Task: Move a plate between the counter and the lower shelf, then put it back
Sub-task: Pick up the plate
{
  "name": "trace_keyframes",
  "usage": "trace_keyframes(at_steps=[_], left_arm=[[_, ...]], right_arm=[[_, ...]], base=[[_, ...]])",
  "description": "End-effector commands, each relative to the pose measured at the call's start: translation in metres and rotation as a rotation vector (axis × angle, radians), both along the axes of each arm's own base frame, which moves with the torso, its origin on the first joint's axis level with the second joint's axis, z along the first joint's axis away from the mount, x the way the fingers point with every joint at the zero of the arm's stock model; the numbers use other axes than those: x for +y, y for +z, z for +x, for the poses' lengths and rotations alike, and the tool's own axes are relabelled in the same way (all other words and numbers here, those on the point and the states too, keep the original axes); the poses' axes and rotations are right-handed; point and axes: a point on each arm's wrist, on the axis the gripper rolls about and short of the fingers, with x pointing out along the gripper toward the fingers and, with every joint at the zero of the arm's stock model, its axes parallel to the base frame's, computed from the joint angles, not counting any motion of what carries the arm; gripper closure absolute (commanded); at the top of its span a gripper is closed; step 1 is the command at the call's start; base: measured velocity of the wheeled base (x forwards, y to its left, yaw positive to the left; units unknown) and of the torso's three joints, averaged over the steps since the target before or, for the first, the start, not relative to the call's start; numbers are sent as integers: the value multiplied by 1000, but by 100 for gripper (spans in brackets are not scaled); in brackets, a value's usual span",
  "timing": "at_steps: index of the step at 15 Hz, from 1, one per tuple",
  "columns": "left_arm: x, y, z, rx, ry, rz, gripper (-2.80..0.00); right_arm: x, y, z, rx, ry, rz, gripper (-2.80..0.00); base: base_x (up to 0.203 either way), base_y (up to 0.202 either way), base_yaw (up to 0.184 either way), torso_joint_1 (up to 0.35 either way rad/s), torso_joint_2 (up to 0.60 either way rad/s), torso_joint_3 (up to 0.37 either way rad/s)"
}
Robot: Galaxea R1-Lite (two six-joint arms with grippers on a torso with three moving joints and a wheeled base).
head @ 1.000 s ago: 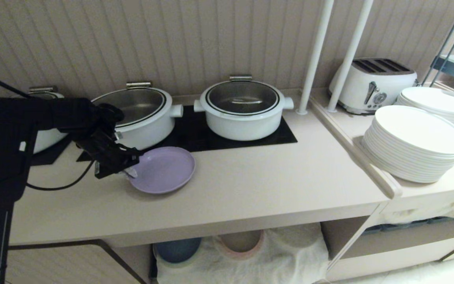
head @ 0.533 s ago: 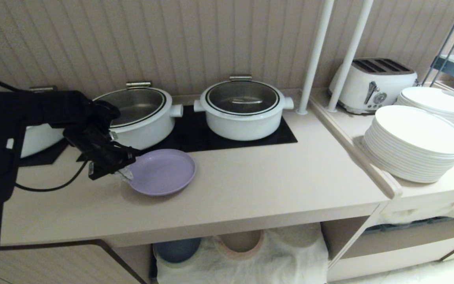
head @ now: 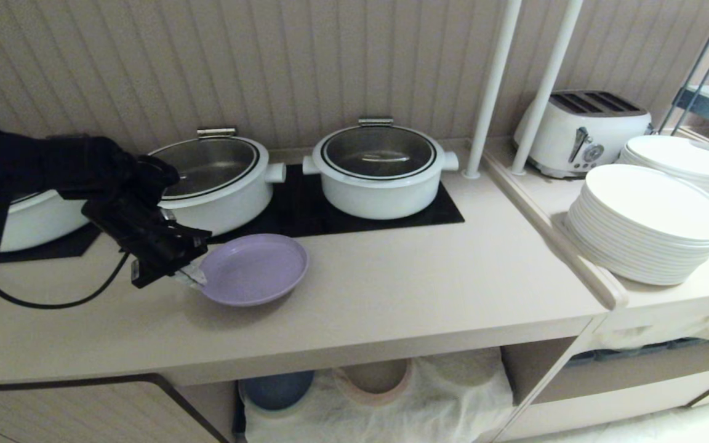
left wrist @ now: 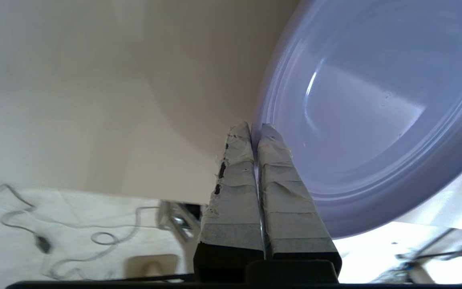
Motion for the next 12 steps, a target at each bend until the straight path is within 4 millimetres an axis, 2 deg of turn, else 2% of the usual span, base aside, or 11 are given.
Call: trace_keyframes(at_steps=[1, 5, 12], left_arm=[[0, 9, -7, -10, 13, -7, 0], [0, 16, -25, 4, 8, -44, 0], [-3, 32, -74, 13, -2, -61, 0]], right_arm=[[0, 0, 0, 0, 0, 1, 0], [0, 0, 0, 0, 0, 0, 0], [0, 0, 0, -2, -2, 0, 0]], base=[[0, 0, 0, 0, 0, 0], [0, 0, 0, 0, 0, 0], [0, 0, 0, 0, 0, 0]])
